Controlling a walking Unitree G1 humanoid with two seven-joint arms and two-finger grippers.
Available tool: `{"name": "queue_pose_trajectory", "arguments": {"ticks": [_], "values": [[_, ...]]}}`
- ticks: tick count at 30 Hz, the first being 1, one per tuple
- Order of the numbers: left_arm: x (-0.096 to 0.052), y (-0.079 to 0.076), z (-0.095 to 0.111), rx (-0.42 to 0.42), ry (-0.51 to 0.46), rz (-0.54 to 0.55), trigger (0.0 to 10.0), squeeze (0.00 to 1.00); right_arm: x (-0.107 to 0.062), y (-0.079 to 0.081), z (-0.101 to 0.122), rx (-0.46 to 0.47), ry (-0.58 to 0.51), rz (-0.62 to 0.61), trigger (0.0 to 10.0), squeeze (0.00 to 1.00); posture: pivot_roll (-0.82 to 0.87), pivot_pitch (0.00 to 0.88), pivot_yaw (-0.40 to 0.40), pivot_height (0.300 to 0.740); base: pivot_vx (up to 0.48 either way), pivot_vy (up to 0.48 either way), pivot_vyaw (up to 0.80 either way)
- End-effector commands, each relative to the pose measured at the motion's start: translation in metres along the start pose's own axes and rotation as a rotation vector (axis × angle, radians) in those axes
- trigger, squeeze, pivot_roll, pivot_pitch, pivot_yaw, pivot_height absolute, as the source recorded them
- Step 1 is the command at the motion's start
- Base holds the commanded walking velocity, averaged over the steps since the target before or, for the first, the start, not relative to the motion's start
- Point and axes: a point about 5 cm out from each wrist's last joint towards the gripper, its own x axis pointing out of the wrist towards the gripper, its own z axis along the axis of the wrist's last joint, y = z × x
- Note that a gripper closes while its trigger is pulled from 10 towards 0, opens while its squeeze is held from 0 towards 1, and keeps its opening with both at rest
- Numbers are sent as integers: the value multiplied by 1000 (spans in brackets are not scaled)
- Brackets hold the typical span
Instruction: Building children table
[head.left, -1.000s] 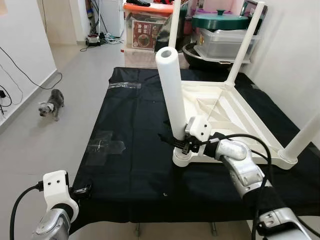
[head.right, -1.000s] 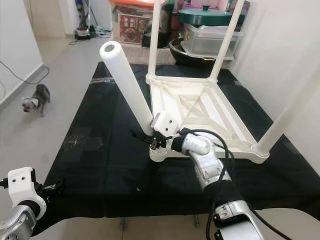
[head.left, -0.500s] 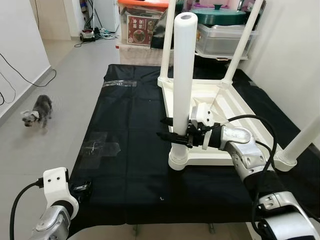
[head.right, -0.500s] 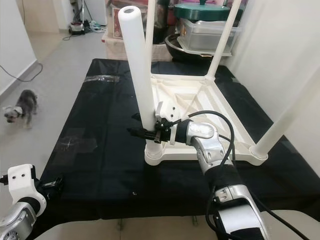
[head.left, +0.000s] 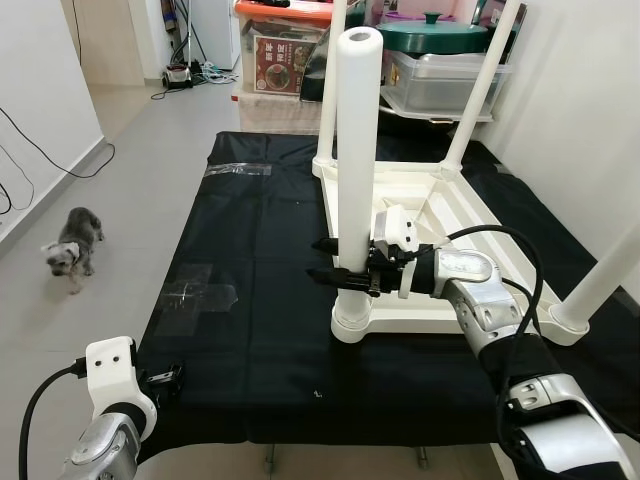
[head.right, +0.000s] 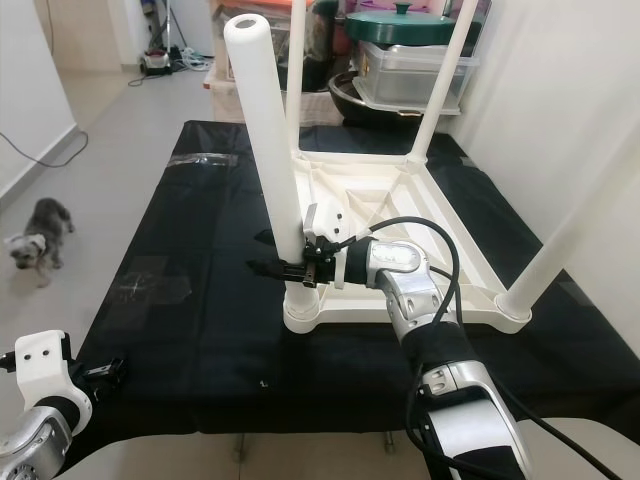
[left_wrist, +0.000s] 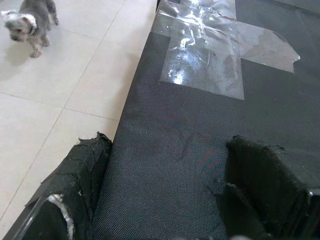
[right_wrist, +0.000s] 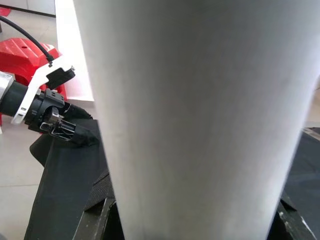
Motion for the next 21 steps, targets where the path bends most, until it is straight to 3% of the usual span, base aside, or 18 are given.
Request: {"name": "queue_pose_trajectory", "arguments": {"ticks": [1, 2, 4, 6, 8, 10, 14, 15, 16, 17, 20, 21], "values": [[0, -4, -4, 6, 23, -11, 10000, 0, 13, 22, -40, 232, 70, 65, 10000, 12, 69, 0, -71, 740, 0, 0, 0], [0, -4, -4, 6, 23, -11, 10000, 0, 13, 22, -40, 232, 70, 65, 10000, 12, 69, 0, -71, 740, 0, 0, 0], [0, -6, -6, 5, 25, -17, 10000, 0, 17, 17, -43, 279, 66, -55, 10000, 12, 65, 0, -76, 740, 0, 0, 0], [0, -6, -6, 5, 25, -17, 10000, 0, 17, 17, -43, 279, 66, -55, 10000, 12, 65, 0, -76, 740, 0, 0, 0], [0, -8, -7, 1, 27, -18, 10000, 0, 24, 17, -54, 347, 56, -320, 10000, 0, 63, 0, -74, 740, 0, 0, 0], [1, -7, -7, -2, 28, -16, 10000, 0, 26, 23, -69, 348, 120, -494, 10000, 0, 63, 0, -68, 740, 0, 0, 0], [1, -5, -8, -2, 32, -13, 10000, 0, 24, 31, -76, 366, 114, -606, 10000, 0, 60, 0, -58, 740, 0, 0, 0], [2, -4, -8, 2, 34, -12, 10000, 0, 18, 32, -80, 403, 109, -725, 10000, 0, 48, 0, -49, 740, 0, 0, 0], [2, -4, -8, 2, 34, -12, 10000, 0, 18, 32, -80, 403, 109, -725, 10000, 0, 48, 0, -49, 740, 0, 0, 0], [2, -3, -8, 8, 34, -11, 10000, 0, 8, 32, -83, 427, 118, -845, 10000, 0, 46, 0, -48, 740, 0, 0, 0], [2, -3, -8, 8, 34, -11, 10000, 0, 8, 32, -83, 427, 118, -845, 10000, 0, 46, 0, -48, 740, 0, 0, 0], [5, -1, -5, 12, 28, -11, 10000, 0, -13, 31, -87, 390, 223, -1038, 10000, 0, 27, 0, -31, 740, 0, 0, 0]]}}
